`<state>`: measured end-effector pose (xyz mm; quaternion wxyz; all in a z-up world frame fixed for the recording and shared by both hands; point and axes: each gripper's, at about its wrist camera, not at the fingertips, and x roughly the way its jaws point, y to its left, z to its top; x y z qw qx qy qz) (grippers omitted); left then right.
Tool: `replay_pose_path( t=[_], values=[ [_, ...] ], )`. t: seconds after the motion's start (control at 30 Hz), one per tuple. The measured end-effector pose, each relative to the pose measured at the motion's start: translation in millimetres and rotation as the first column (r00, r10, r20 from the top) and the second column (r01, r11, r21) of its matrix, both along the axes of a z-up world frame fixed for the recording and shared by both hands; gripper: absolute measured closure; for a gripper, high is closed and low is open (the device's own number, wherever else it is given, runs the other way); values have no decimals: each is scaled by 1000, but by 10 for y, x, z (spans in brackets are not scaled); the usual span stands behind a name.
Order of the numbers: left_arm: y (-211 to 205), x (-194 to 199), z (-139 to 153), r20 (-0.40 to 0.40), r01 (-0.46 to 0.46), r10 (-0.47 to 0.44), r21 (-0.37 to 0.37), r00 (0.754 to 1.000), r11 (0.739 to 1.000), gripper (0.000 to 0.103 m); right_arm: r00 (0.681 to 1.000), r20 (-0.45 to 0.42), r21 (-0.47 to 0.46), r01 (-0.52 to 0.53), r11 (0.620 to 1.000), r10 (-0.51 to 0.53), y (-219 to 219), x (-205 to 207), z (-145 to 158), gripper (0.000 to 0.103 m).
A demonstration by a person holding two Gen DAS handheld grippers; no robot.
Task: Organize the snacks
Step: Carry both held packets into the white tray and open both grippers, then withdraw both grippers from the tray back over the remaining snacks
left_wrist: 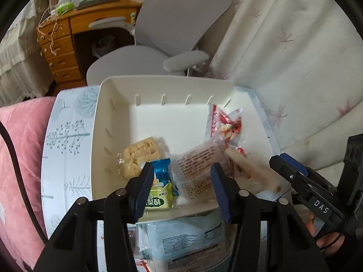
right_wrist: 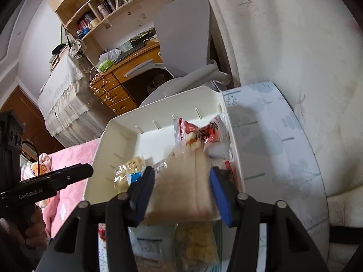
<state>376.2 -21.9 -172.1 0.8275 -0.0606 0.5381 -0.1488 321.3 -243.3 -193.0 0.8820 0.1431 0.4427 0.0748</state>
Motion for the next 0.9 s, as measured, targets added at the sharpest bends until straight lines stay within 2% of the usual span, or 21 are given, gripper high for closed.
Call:
replay_pose_path(
  t=[0.03,0.1,0.17,0.27,0.37,0.57,0.9],
  values=[
    [4,17,-25,-16,-4,5,2,1000,1000,43,1000,-14,-21,0,1000,0,29,29,-17,53],
    [21,23,-43,-34,-14,14,2,999,1000,41,999,-44,-39,-6,999,4,69,69,-64,52],
    [38,-6,-35,-42,-20,20,14,999,1000,35,998,-64,-17,-15,1000,14,70,42,-86,51],
    [75,-105,31,-37,-32,33,22,999,999,31,996,-88,6,-20,1000,20,65,2,-73,48],
    [109,-231,116,-39,-56,57,28,998,998,30,996,-83,6,-28,1000,28,61,-73,-11,43],
    [153,-642,349,-15,-122,123,52,992,991,30,997,-55,37,-43,998,45,-60,-284,154,42],
    [113,-1479,719,37,-251,251,20,967,968,30,991,-40,114,-123,986,128,-292,-799,409,39]
  ],
)
